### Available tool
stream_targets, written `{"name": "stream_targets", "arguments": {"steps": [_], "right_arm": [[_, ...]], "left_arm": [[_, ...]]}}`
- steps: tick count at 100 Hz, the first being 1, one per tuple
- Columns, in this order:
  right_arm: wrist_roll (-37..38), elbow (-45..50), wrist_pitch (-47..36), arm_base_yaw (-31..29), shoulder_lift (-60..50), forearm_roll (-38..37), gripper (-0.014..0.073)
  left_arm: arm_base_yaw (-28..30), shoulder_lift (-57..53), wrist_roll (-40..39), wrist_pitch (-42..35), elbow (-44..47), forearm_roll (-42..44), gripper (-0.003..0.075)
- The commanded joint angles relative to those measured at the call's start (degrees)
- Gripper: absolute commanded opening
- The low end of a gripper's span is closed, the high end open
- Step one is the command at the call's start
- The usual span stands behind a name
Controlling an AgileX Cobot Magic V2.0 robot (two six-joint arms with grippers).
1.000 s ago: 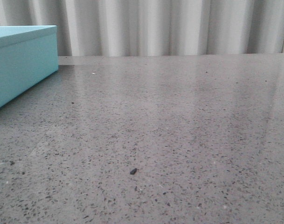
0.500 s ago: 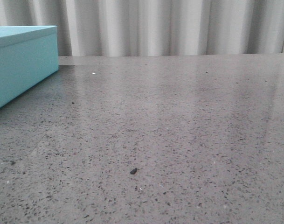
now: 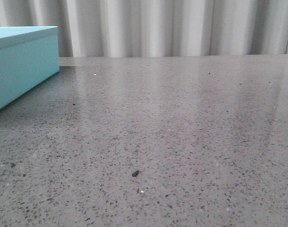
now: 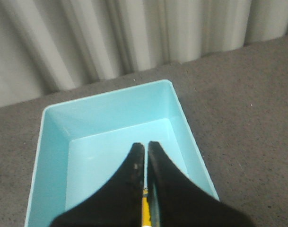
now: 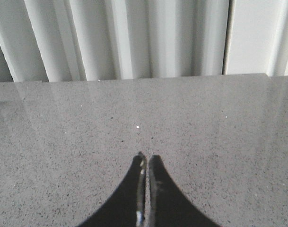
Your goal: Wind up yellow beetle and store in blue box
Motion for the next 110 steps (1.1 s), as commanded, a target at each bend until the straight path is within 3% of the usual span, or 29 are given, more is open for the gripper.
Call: {"name": "stream_targets", "arguments": {"steps": [1,16,35,60,77,110], "right_arm": [[-0.7,1.0,-8.3,0.0,0.3,-0.9,-0.0064],[-0.7,4.6,-12.9,0.0,0.3,-2.3,-0.0064],[-0.7,8.2,-20.2,0.0,0.3,-9.9,-0.0064],[-0.7,12.9,-26.4,0.0,0.3,-10.1,-0.0064],[-0.7,16.8,-32.8,0.0,0.3,-10.1,-0.0064],[-0.7,18.7,-33.1,0.0,0.3,-8.2,-0.0064]], "left_arm": [[0.0,-6.1,0.9,-11.5,5.6,-1.4,-0.0021],[0.0,-15.0,0.9,-20.9,17.5,-1.4,-0.0021],[0.0,-24.9,0.9,-28.4,30.3,-1.4,-0.0021],[0.0,-34.7,0.9,-37.3,41.8,-1.2,-0.0021],[0.0,-39.1,0.9,-38.4,46.2,-1.3,-0.0021],[0.0,-46.9,0.7,-38.7,50.2,-2.9,-0.0021]]}}
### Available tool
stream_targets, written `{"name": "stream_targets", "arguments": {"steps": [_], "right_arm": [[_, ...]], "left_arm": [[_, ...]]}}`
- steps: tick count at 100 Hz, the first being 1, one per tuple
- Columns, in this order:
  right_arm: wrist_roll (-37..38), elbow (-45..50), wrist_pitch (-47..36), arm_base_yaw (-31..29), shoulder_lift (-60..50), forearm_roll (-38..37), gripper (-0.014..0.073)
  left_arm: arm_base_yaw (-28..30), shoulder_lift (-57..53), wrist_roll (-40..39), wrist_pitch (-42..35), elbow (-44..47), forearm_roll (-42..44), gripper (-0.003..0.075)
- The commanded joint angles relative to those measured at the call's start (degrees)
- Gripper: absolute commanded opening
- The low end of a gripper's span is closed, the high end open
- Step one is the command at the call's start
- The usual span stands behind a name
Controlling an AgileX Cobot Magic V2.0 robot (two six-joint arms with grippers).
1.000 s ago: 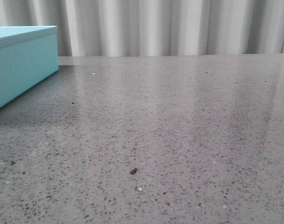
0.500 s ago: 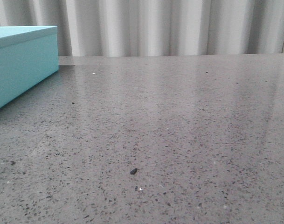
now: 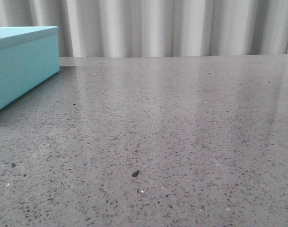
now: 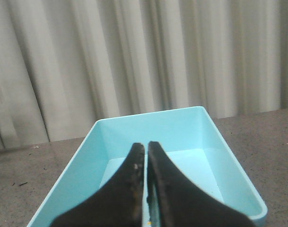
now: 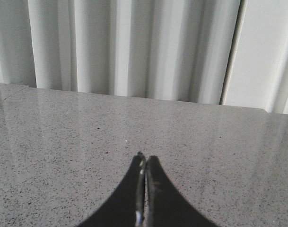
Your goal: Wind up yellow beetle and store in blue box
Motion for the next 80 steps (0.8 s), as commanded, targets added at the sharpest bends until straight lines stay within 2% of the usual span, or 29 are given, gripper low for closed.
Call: {"name": "stream_targets", "arguments": {"steps": [1,80], "right_arm": [[-0.7,-1.5,-5.1,0.0,0.7,0.3,-0.0064],[-0.7,-1.5,-5.1,0.0,0.7,0.3,-0.0064]], "left_arm": [[0.0,-1.2,-0.4,-4.9,-0.5,-1.3,-0.0021],[0.0,-2.5,-0.4,-4.6,1.2,-1.5,-0.0021]]}}
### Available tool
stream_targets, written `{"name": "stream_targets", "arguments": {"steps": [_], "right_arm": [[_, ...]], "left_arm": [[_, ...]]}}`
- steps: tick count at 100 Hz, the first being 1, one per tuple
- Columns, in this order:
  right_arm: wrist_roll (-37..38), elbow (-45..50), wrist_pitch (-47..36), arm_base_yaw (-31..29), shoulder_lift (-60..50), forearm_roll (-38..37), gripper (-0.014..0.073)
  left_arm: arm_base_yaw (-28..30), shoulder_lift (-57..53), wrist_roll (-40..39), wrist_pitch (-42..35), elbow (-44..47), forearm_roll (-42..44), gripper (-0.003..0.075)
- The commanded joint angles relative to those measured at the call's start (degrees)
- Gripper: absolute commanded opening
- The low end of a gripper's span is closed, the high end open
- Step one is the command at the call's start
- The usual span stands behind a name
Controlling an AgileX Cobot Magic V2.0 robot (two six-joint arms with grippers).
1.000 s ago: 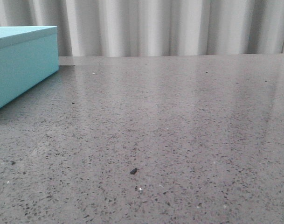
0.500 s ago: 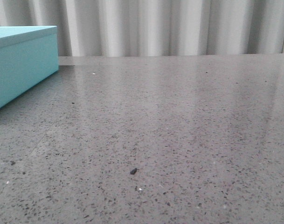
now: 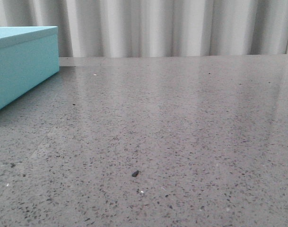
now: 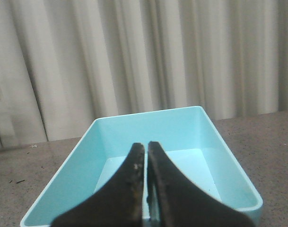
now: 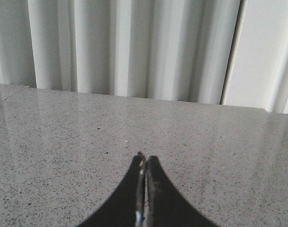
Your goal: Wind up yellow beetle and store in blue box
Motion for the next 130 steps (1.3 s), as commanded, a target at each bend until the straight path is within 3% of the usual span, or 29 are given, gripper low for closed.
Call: {"name": "stream_targets", "arguments": {"steps": [1,32,46,61,71,111,125,130], "right_arm": [[-0.7,-1.5,-4.9,0.0,0.7,0.1,-0.0064],[-0.7,-1.5,-4.9,0.0,0.7,0.1,-0.0064],[-0.7,-1.5,-4.9,0.0,0.7,0.1,-0.0064],[-0.7,-1.5,-4.9,0.0,0.7,0.1,-0.0064],[-0.7,-1.5,-4.9,0.0,0.7,0.1,-0.0064],[-0.7,-1.5,-4.9,0.0,0.7,0.1,-0.0064],[-0.7,-1.5,-4.9,0.0,0.7,0.1,-0.0064],[-0.7,-1.5,-4.9,0.0,0.7,0.1,-0.0064]], "left_arm": [[0.0,0.7,-0.4,-4.4,-1.3,-0.8,-0.0021],[0.0,0.7,-0.4,-4.4,-1.0,-0.8,-0.0021],[0.0,0.7,-0.6,-9.4,1.5,0.1,-0.0021],[0.0,-0.3,-11.2,-15.7,5.1,8.5,-0.0021],[0.0,-1.5,-17.7,-15.7,6.9,12.1,-0.0021],[0.1,-10.3,-24.7,-15.0,18.8,14.7,-0.0021],[0.1,-10.3,-24.7,-11.2,21.6,15.1,-0.0021],[0.1,-10.3,-24.7,-6.6,21.5,15.1,-0.0021]]}}
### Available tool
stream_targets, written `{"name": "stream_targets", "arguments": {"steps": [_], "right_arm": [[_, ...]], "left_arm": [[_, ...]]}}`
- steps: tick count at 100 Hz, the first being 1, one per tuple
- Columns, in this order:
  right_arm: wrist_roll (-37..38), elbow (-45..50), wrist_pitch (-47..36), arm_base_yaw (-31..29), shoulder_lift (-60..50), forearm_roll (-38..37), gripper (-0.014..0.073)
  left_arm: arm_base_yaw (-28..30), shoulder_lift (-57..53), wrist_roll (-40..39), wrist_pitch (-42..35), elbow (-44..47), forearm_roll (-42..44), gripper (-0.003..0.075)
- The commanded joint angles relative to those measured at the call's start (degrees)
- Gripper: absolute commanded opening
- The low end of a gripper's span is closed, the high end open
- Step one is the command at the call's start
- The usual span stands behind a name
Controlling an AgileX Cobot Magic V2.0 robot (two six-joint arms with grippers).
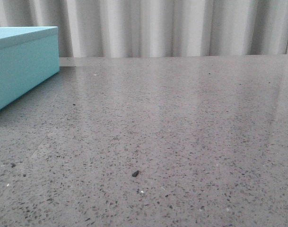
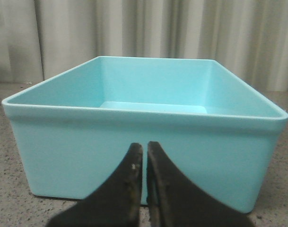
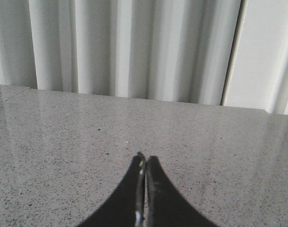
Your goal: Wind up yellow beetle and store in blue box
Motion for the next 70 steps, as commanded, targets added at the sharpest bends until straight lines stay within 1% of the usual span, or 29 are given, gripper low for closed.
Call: {"name": "stream_targets", "arguments": {"steps": [1,13,26,70], "right_arm": [[-0.7,-1.5,-4.7,0.0,0.7,-0.1,-0.0064],[-0.7,-1.5,-4.7,0.0,0.7,-0.1,-0.0064],[-0.7,-1.5,-4.7,0.0,0.7,-0.1,-0.0064],[-0.7,-1.5,-4.7,0.0,0.7,-0.1,-0.0064]], "left_arm": [[0.0,-1.8,-0.8,1.8,1.5,0.2,-0.0021],[0.0,-1.8,-0.8,8.0,1.5,0.3,-0.0021],[0.0,-1.8,-0.7,12.3,1.5,0.5,-0.0021],[-0.1,-1.8,-0.7,12.1,1.5,0.5,-0.0021]]}}
